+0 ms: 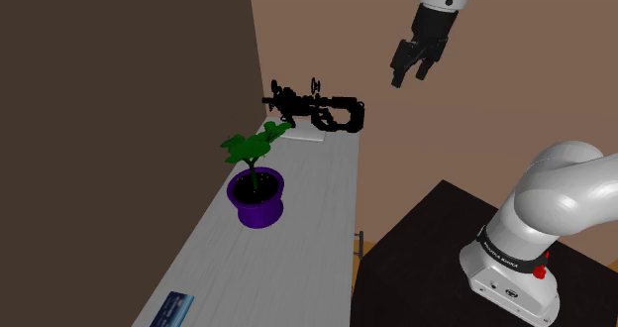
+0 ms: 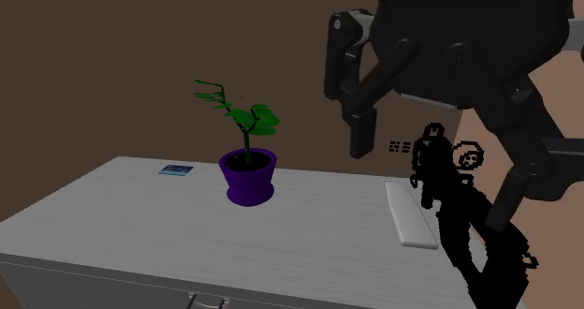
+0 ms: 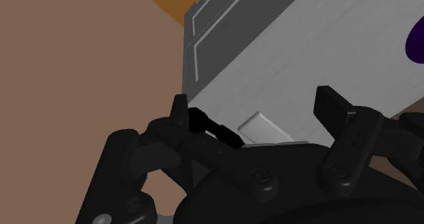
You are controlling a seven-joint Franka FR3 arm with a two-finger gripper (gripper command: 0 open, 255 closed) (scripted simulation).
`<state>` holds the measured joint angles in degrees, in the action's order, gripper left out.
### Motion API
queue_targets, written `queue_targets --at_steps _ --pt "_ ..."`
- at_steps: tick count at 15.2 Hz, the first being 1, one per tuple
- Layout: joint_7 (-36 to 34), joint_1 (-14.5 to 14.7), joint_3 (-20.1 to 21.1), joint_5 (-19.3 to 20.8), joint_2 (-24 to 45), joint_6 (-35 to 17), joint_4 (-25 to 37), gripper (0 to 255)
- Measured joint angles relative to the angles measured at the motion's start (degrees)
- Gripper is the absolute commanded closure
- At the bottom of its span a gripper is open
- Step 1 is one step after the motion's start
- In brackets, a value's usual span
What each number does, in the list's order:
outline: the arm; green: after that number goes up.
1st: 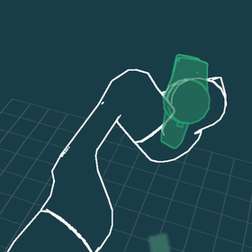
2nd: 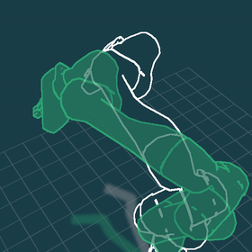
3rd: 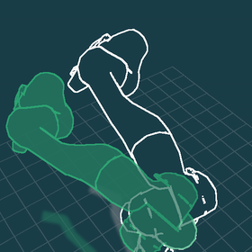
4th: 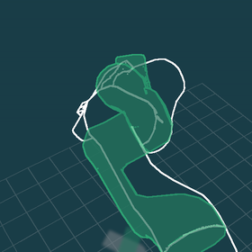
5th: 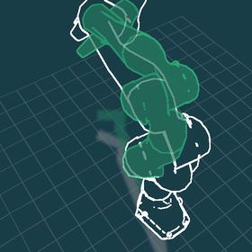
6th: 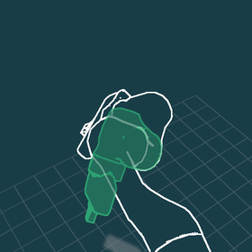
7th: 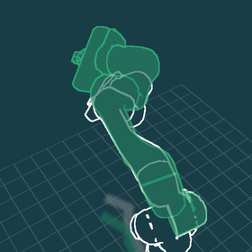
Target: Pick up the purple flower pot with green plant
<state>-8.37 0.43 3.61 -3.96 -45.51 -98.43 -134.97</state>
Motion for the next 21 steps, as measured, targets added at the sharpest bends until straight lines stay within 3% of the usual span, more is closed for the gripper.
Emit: queue_targets --at_steps 4,12,21 --pt "-2.7 0.8 2.1 -2.1 1.0 -2.3 -0.2 0" --pt "-12.6 3.3 10.2 -8.9 6.6 -12.3 0.2 0" --pt "-24.0 4.0 20.0 -12.3 16.8 -22.9 6.6 0"
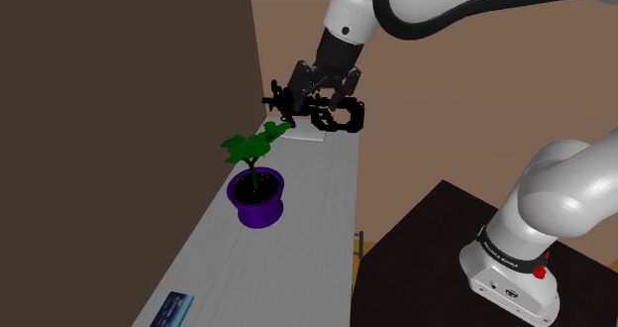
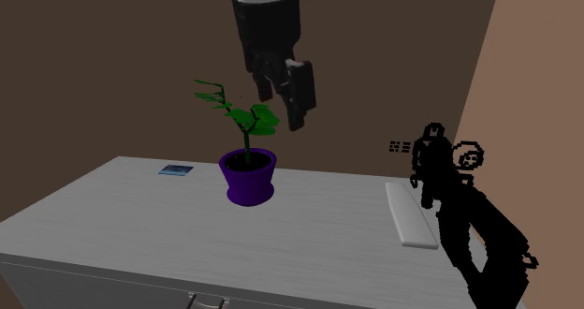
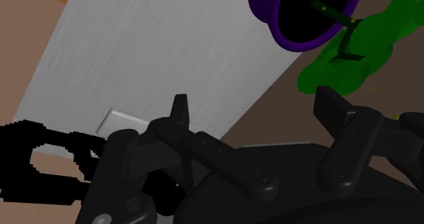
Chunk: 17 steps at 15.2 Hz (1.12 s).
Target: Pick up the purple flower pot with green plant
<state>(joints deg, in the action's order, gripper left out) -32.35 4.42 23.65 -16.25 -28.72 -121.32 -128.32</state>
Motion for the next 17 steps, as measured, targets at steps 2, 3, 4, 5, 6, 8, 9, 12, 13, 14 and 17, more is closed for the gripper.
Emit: queue_targets --at_steps 2,3,4,5,6,8,9,12,13,14,17 --pt "-2.5 -0.4 2.2 0.3 3.3 -2.8 2.1 0" --pt "-3.8 -0.7 3.3 0.6 4.8 -3.8 3.4 0" --pt "-5.5 -0.8 4.7 1.0 6.2 -4.7 4.7 0" --pt "-7.1 -1.0 5.9 1.6 7.6 -5.8 5.9 0" --pt "-8.6 -1.4 7.1 2.3 9.4 -6.7 7.5 0" --pt "-9.4 -1.5 7.8 2.6 10.4 -8.2 7.4 0" --pt "-9.7 -1.5 8.1 2.7 10.7 -9.1 7.0 0" --pt "-9.5 -1.3 8.3 2.4 10.8 -11.3 4.9 0" --pt "-9.4 -1.3 8.4 2.3 10.9 -12.1 4.2 0" --pt "-9.5 -1.3 8.6 2.4 11.2 -12.8 3.7 0" --pt "-9.6 -1.3 8.7 2.4 11.4 -13.4 3.5 255"
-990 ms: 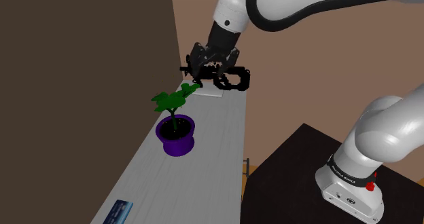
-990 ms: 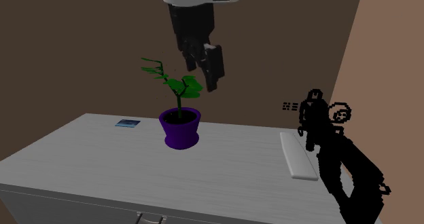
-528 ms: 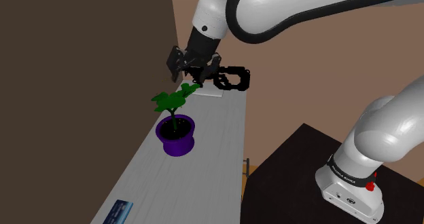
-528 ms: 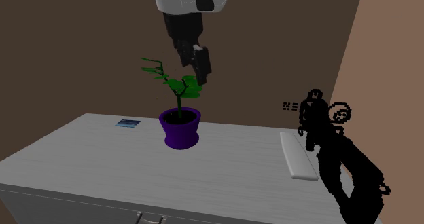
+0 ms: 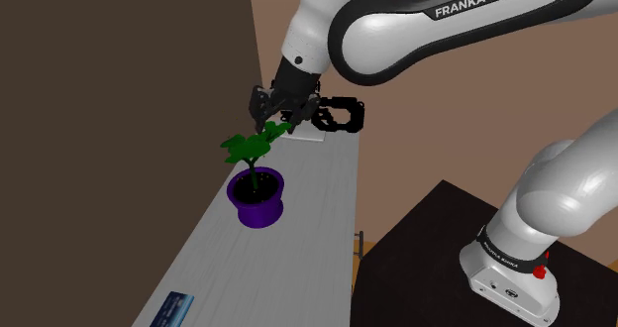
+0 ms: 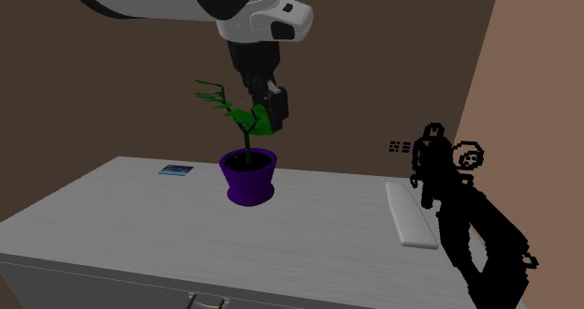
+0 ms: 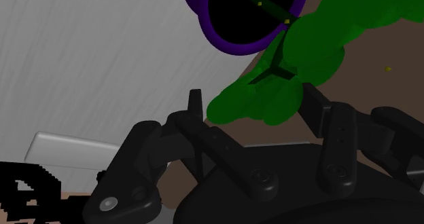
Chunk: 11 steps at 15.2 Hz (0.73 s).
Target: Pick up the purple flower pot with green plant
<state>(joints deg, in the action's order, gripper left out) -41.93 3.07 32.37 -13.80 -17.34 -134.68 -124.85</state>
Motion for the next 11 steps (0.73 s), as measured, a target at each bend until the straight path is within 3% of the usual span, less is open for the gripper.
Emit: queue_targets --at_steps 11 --pt "0.0 0.0 -0.2 0.0 -0.3 1.4 1.0 255"
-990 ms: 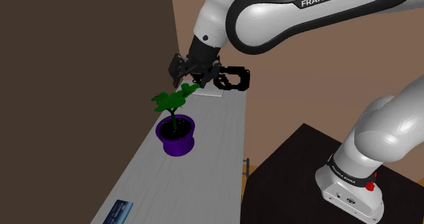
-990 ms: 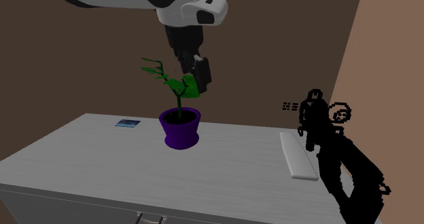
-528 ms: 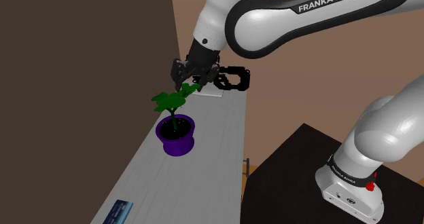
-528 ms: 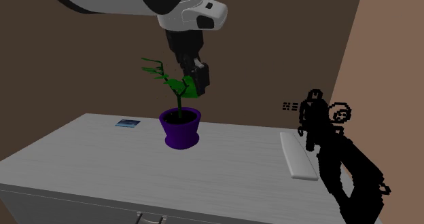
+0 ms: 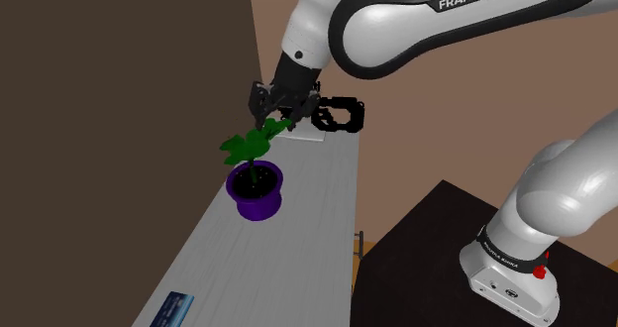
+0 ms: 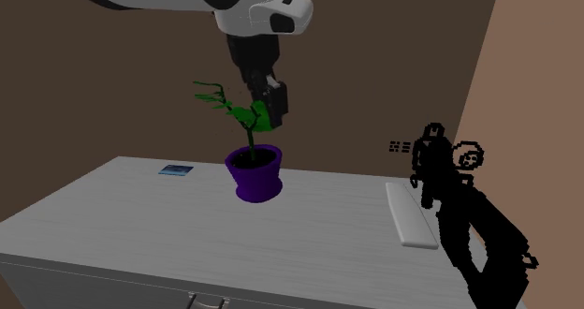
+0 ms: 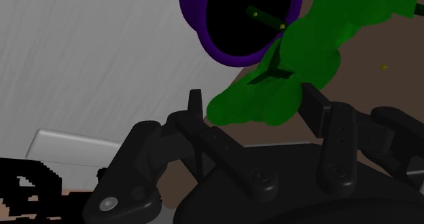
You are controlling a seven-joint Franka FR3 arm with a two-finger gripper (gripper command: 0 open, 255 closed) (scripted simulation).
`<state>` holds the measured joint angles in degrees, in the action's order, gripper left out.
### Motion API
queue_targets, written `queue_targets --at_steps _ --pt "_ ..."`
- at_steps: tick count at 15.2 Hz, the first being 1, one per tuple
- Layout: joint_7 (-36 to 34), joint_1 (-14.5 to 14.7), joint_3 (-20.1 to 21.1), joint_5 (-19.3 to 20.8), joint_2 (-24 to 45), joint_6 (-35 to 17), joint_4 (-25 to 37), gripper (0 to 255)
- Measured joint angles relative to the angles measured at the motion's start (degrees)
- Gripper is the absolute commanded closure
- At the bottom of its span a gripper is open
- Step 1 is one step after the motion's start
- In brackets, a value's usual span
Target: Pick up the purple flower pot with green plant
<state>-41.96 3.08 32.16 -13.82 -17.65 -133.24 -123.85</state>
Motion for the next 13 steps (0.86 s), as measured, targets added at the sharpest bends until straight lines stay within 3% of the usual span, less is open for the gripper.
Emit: queue_targets --at_steps 13 --pt "-0.7 -0.6 -1.1 1.0 -0.3 9.6 9.3 255"
